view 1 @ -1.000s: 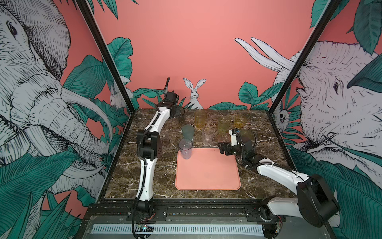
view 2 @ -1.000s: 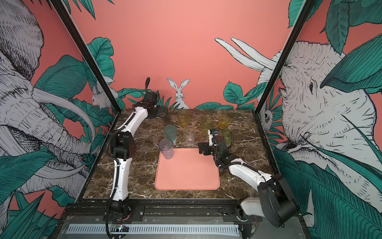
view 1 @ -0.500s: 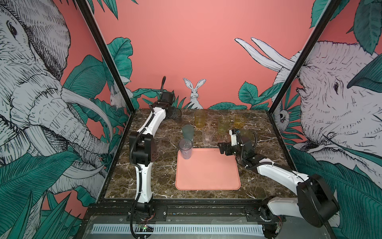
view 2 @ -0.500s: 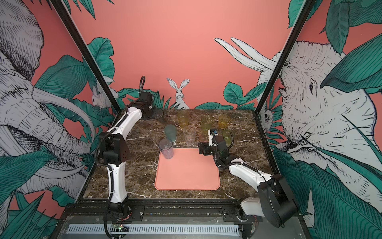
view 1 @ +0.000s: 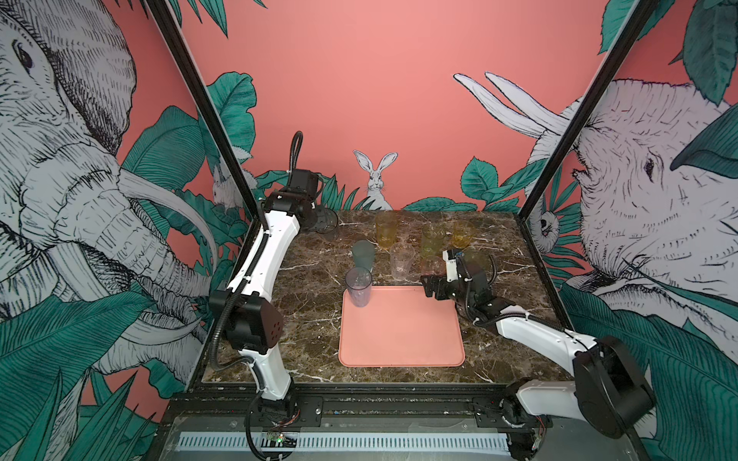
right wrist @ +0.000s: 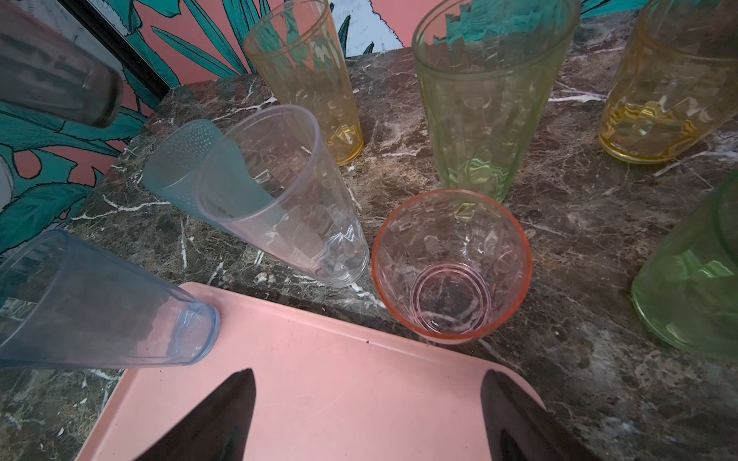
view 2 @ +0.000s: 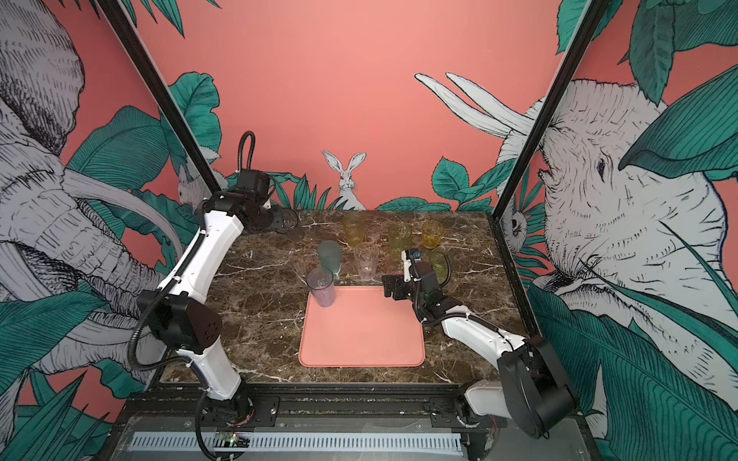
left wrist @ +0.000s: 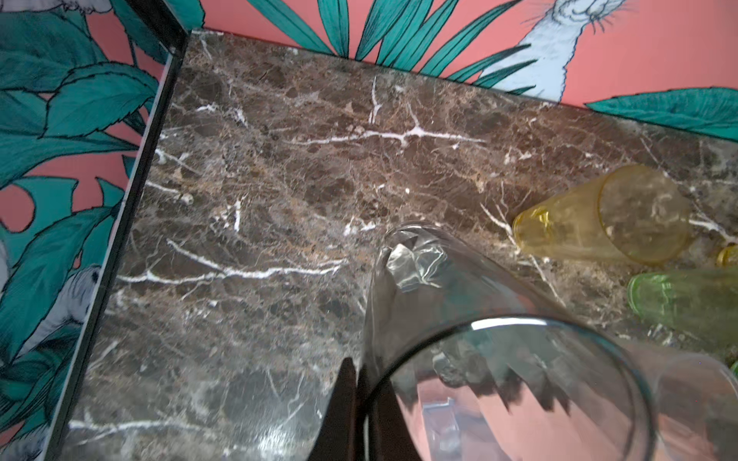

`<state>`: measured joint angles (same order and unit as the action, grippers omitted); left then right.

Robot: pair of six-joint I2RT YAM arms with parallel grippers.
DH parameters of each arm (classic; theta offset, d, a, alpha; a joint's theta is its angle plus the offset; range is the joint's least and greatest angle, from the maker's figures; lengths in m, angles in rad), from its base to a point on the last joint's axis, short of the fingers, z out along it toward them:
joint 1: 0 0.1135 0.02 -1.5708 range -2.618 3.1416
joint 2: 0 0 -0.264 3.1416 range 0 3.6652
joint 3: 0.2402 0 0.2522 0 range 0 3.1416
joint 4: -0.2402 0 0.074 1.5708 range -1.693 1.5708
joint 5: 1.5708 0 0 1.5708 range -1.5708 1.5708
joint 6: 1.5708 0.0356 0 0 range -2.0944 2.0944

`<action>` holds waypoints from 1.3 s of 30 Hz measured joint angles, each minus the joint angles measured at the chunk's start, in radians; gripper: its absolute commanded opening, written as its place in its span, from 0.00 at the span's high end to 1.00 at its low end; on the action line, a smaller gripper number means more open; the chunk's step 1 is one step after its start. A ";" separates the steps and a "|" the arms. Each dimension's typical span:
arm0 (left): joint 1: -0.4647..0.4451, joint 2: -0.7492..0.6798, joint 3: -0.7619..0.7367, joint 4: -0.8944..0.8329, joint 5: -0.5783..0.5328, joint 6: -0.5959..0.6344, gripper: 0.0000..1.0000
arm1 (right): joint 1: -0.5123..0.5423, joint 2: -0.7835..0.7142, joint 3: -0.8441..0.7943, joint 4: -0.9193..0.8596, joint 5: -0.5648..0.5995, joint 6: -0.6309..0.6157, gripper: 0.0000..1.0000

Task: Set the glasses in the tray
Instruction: 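Lift the grey cup with the left gripper and carry it toward the tray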

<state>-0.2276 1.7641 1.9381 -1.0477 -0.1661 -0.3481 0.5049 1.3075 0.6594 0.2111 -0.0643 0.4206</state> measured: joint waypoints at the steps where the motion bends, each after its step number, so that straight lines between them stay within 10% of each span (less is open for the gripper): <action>1: 0.000 -0.023 -0.013 -0.021 -0.002 0.005 1.00 | 0.000 0.000 0.000 0.000 0.000 0.000 0.10; 39: -0.306 -0.568 -0.504 -0.385 0.009 -0.113 1.00 | 0.000 -0.027 -0.007 0.034 0.012 -0.001 0.10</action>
<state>-0.5331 1.1961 1.4338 -1.4322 -0.1574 -0.4614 0.5049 1.2808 0.6521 0.2447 -0.0521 0.4194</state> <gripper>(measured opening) 0.085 0.898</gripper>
